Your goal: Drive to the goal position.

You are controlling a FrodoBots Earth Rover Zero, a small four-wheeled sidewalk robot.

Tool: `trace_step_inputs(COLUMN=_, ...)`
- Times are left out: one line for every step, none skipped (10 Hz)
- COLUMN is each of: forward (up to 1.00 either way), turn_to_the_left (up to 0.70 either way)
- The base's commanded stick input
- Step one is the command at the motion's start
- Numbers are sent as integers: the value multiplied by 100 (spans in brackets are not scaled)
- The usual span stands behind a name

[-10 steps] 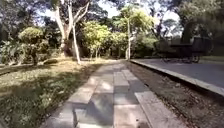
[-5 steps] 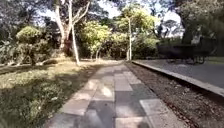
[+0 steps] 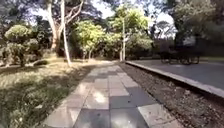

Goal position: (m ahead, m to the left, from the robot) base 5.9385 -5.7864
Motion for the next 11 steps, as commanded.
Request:
trace_step_inputs(forward=50, turn_to_the_left=0)
trace_step_inputs(forward=50, turn_to_the_left=0)
trace_step_inputs(forward=50, turn_to_the_left=0)
trace_step_inputs(forward=50, turn_to_the_left=0)
trace_step_inputs(forward=50, turn_to_the_left=0)
trace_step_inputs(forward=50, turn_to_the_left=0)
trace_step_inputs(forward=50, turn_to_the_left=0)
trace_step_inputs(forward=50, turn_to_the_left=0)
trace_step_inputs(forward=50, turn_to_the_left=0)
trace_step_inputs(forward=50, turn_to_the_left=0)
trace_step_inputs(forward=50, turn_to_the_left=0)
